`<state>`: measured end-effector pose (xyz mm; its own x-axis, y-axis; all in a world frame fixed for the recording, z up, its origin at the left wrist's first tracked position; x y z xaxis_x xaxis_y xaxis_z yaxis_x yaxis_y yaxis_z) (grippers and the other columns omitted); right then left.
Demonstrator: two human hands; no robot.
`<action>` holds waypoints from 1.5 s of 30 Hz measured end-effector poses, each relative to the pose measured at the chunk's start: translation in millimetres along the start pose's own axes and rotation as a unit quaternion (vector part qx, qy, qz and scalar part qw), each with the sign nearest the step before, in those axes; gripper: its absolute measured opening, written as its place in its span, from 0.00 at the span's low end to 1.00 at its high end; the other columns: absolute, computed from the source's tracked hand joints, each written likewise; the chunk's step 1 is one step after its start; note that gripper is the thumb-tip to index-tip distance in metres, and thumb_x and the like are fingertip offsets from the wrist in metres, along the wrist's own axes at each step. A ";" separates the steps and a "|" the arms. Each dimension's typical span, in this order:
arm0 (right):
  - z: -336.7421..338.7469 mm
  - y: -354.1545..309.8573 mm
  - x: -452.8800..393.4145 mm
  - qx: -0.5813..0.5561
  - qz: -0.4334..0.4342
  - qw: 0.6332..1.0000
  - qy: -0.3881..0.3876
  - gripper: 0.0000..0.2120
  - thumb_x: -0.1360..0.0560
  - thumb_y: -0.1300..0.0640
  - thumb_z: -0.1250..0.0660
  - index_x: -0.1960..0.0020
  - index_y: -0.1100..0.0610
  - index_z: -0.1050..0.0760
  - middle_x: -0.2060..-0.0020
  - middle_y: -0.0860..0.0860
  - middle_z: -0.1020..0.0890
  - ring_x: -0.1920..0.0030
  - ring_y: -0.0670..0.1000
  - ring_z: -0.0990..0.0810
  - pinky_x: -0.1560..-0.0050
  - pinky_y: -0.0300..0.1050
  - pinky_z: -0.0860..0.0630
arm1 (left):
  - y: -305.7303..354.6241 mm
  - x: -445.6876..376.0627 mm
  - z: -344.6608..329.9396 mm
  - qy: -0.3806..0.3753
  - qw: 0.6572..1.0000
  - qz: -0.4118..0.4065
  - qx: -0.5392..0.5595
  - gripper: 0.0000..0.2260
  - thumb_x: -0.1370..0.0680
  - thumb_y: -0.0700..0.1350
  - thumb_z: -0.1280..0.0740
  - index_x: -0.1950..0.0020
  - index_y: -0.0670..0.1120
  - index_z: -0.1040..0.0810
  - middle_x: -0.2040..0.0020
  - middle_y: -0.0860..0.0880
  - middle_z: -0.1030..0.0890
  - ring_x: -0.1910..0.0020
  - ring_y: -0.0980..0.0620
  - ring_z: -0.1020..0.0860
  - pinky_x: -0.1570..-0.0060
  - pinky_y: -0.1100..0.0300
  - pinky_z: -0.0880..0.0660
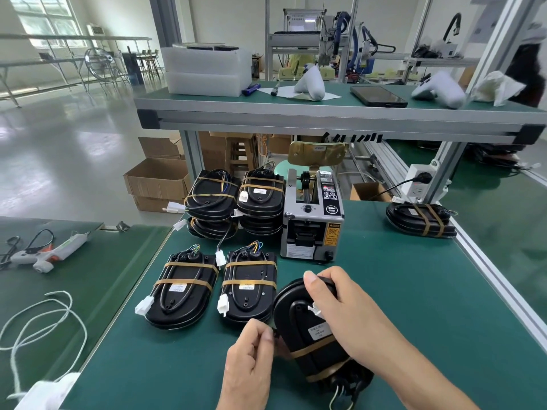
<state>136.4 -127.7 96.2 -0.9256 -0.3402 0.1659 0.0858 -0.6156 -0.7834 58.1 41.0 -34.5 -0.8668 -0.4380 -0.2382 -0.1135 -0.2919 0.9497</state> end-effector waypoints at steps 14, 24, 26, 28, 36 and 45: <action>-2.4 -10.1 10.0 0.087 0.035 0.995 -0.020 0.22 0.24 0.25 0.51 0.50 0.41 0.31 0.52 0.42 0.23 0.50 0.45 0.24 0.46 0.48 0.25 | -10.4 -0.1 1.5 0.029 0.997 0.034 0.068 0.15 0.28 0.33 0.44 0.60 0.50 0.24 0.70 0.43 0.21 0.75 0.50 0.27 0.70 0.53 0.26; -19.6 -22.9 14.3 0.239 0.057 0.969 -0.034 0.22 0.24 0.26 0.53 0.48 0.42 0.35 0.52 0.42 0.28 0.48 0.48 0.30 0.41 0.52 0.30 | 10.3 2.2 -1.4 -0.059 0.994 -0.004 0.090 0.25 0.20 0.69 0.44 0.33 0.55 0.22 0.56 0.42 0.18 0.61 0.49 0.23 0.58 0.53 0.27; -25.6 -22.7 13.2 0.270 0.065 0.960 -0.040 0.24 0.25 0.25 0.54 0.47 0.43 0.35 0.52 0.42 0.29 0.47 0.50 0.31 0.41 0.53 0.31 | 17.9 3.3 -4.5 -0.081 0.995 -0.028 0.051 0.30 0.19 0.71 0.41 0.27 0.51 0.26 0.46 0.46 0.15 0.52 0.51 0.17 0.52 0.61 0.24; -30.5 -21.5 11.6 0.292 0.071 0.953 -0.044 0.26 0.26 0.24 0.55 0.46 0.43 0.35 0.52 0.43 0.29 0.46 0.51 0.31 0.41 0.53 0.33 | 21.1 1.9 -5.0 -0.081 0.996 -0.026 0.039 0.26 0.18 0.66 0.37 0.28 0.50 0.24 0.45 0.47 0.15 0.47 0.51 0.16 0.47 0.64 0.24; -34.2 -21.1 7.7 0.321 0.080 0.941 -0.072 0.28 0.26 0.23 0.55 0.47 0.43 0.33 0.52 0.43 0.29 0.46 0.51 0.30 0.40 0.52 0.31 | 9.3 -0.4 -8.5 -0.087 0.996 -0.002 0.033 0.24 0.23 0.53 0.23 0.29 0.51 0.23 0.43 0.45 0.16 0.44 0.44 0.16 0.45 0.52 0.19; 4.3 -15.1 -97.6 -0.045 -0.029 0.998 -0.033 0.16 0.16 0.50 0.37 0.50 0.61 0.19 0.54 0.53 0.14 0.62 0.50 0.17 0.59 0.44 0.26 | -0.7 -2.3 -10.9 -0.071 0.997 0.009 0.038 0.20 0.28 0.55 0.21 0.37 0.55 0.17 0.48 0.46 0.17 0.49 0.46 0.16 0.45 0.39 0.19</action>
<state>227.1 -88.3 94.3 -0.9015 -0.3543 0.2487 -0.0029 -0.5697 -0.8219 65.5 32.9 -36.8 -0.9283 -0.3168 -0.1948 -0.1289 -0.2175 0.9675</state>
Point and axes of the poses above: each hand's wrist, its own x-axis away from the middle knuckle, its own z-axis out of the back of the hand, y = z × x, the point moved 7 cm from there along -x, towards the middle knuckle
